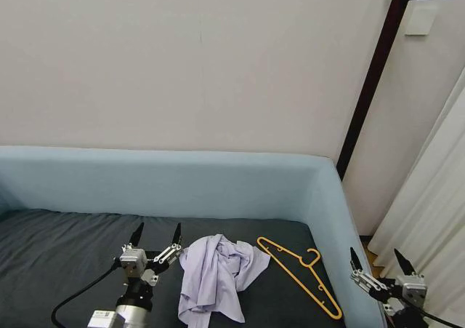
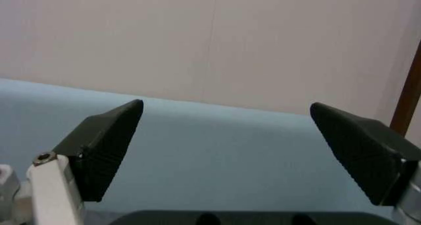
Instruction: Pick up the clothes from the sofa and hang them on the clothes hanger.
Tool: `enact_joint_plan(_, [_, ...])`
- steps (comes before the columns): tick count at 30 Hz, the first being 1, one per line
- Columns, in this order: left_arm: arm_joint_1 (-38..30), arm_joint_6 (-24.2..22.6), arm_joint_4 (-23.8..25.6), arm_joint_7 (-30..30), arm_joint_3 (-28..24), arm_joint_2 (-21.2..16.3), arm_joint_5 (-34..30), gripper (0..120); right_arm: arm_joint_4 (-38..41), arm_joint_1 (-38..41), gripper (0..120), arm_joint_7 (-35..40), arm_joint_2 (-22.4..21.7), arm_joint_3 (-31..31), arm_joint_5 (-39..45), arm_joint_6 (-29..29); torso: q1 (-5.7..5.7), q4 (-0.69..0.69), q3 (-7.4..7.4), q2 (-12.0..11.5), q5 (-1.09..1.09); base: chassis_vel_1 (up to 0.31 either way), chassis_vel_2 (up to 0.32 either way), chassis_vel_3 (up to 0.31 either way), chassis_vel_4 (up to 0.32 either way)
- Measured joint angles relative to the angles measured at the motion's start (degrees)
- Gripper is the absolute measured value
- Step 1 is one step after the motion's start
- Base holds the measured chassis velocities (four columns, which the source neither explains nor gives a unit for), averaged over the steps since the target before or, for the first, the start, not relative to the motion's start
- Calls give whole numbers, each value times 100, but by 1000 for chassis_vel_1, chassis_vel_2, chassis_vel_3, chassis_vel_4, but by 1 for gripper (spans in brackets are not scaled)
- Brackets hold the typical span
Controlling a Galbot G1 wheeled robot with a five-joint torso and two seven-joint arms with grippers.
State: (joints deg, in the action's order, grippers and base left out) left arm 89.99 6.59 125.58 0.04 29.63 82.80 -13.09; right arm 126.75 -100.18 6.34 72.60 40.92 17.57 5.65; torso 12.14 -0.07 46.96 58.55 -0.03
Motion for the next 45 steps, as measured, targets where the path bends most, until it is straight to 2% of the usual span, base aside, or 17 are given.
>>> enact_joint_plan(11, [-134, 11, -153, 43, -47, 37, 2, 100, -177, 146, 100, 310, -16, 15, -121, 22, 0, 0, 0, 0, 0, 0, 0, 0, 0])
enact_joint_plan(21, [-204, 16, -231, 89, -97, 151, 34, 100, -161, 147, 100, 294, -56, 9, -46, -3, 0, 0, 0, 0, 0, 0, 0, 0, 0])
enact_joint_plan(36, [-190, 9, -77, 166, -70, 116, 15, 100, -92, 159, 100, 292, -8, -66, -15, -13, 0, 0, 0, 0, -1, 0, 0, 0, 0])
enact_joint_plan(39, [-181, 11, -41, 148, -36, 106, 1, 100, -46, 163, 100, 303, -61, -122, 265, -87, 0, 0, 0, 0, -1, 0, 0, 0, 0])
enact_joint_plan(42, [-174, 17, -41, 66, 19, 28, -110, 100, -80, 237, 100, 307, -272, -239, 1013, -255, 0, -4, 0, 0, -1, 0, 0, 0, 0])
enact_joint_plan(45, [-70, 37, -12, 9, 69, -2, -159, 100, -211, 441, 100, 254, -466, -350, 1452, -358, 0, -1, 0, 0, -1, 0, 0, 0, 0])
